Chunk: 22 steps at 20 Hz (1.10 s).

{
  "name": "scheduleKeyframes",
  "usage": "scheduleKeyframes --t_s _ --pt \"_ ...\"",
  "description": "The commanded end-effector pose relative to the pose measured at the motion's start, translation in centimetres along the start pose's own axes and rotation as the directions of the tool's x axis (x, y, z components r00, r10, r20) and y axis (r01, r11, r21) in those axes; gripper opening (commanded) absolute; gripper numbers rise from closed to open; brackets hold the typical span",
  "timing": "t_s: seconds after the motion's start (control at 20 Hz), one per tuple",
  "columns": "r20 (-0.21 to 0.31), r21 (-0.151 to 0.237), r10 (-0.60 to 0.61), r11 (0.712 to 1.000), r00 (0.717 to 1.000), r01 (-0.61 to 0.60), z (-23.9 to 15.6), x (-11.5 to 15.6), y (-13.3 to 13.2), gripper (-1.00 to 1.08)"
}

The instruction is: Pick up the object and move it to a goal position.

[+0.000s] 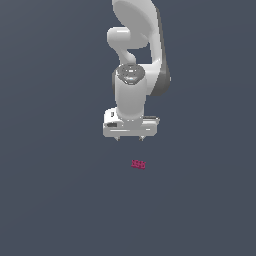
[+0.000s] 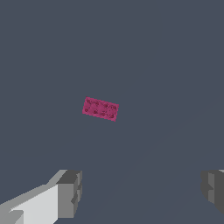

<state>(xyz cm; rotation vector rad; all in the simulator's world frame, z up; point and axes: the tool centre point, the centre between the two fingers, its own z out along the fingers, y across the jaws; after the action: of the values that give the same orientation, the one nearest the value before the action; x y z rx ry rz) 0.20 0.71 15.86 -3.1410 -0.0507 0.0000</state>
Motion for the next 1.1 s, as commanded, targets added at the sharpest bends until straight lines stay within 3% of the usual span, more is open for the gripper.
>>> scheduleKeyframes --t_s 0.0,0.5,1.05 --pt "0.0 0.0 0.0 1.0 1.0 0.0 0.0 0.0 0.0 1.0" --pt "-0.012 0.019 -0.07 0.997 0.997 0.07 -0.2 0.5 -3.0 1.0" --pt "-0.011 0.015 -0.126 0.992 0.992 0.127 0.2 0.7 -3.0 1.0"
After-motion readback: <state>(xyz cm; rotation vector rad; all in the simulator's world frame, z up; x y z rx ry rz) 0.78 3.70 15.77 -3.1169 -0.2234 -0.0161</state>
